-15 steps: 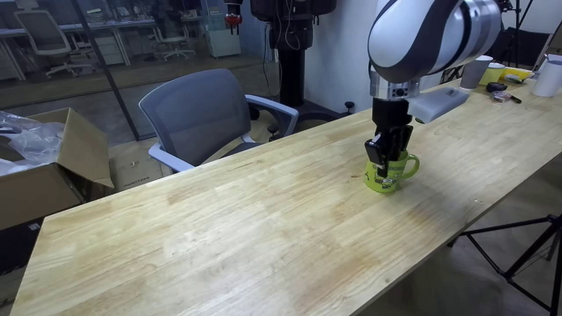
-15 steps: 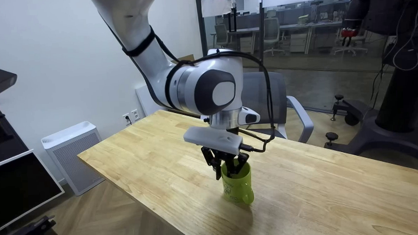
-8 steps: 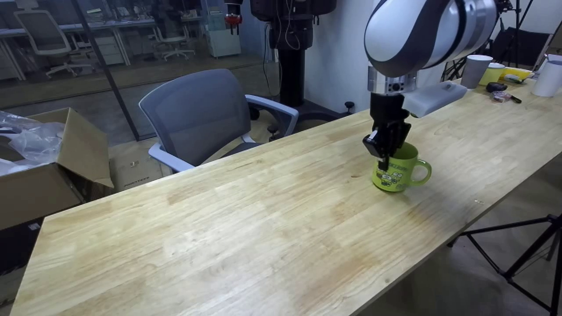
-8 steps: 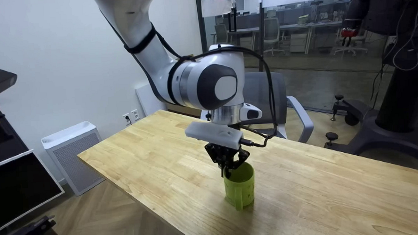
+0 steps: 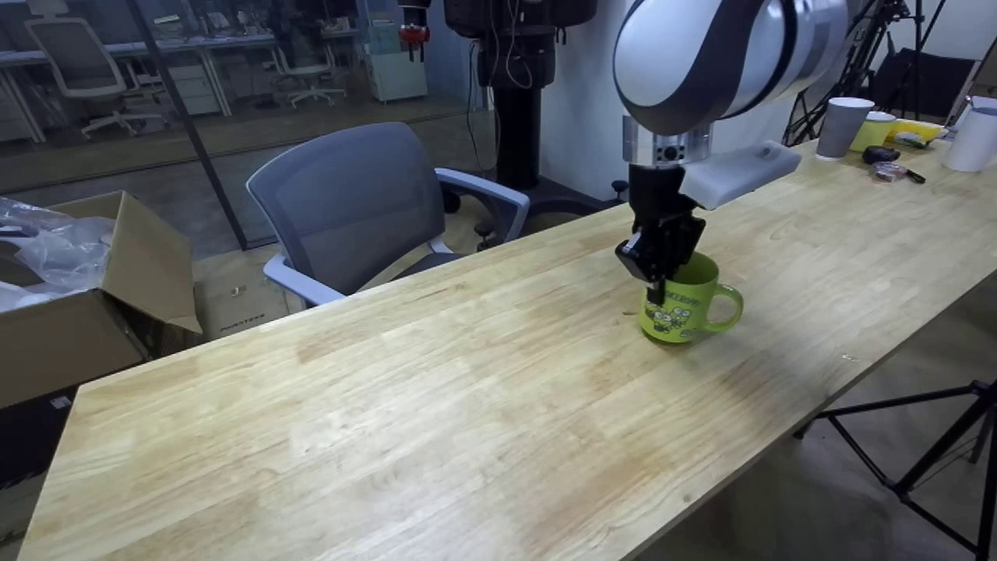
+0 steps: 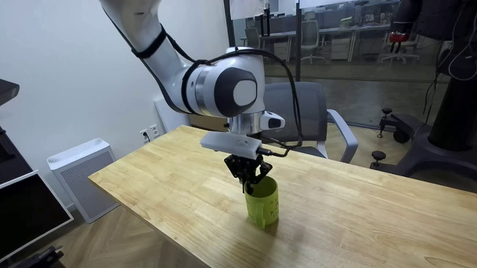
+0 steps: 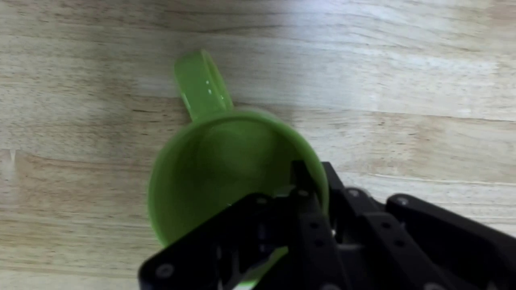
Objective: Move the green cup to the left
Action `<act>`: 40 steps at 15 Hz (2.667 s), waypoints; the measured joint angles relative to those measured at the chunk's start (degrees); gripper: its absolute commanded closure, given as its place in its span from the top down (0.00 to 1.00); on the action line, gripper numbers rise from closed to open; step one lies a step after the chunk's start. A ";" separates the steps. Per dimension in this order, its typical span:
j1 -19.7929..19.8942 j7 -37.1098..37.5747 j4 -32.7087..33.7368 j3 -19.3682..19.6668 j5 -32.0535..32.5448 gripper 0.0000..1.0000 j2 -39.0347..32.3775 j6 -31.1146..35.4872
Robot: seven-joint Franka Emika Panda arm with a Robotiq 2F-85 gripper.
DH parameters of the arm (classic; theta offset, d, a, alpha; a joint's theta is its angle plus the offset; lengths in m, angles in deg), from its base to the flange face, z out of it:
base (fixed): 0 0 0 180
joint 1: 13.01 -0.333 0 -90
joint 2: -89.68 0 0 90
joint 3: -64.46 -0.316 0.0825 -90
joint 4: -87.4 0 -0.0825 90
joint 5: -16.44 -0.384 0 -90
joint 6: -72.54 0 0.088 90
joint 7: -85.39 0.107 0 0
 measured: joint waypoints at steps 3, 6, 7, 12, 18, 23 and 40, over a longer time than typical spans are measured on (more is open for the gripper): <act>-2.80 1.71 -0.15 -0.49 0.03 0.02 0.00 -0.01; -4.91 2.93 -0.16 -1.14 0.02 0.02 0.00 -0.03; -5.43 3.15 -0.16 -1.37 0.02 0.02 0.01 -0.04; -7.79 3.81 -0.19 -2.77 0.02 0.02 0.26 -0.06; -8.87 5.04 -0.96 -2.64 0.03 0.02 0.17 0.19; -8.82 5.65 -1.61 -1.74 0.06 0.35 -0.41 0.60; -9.06 13.89 1.83 2.82 3.85 1.00 1.91 -5.94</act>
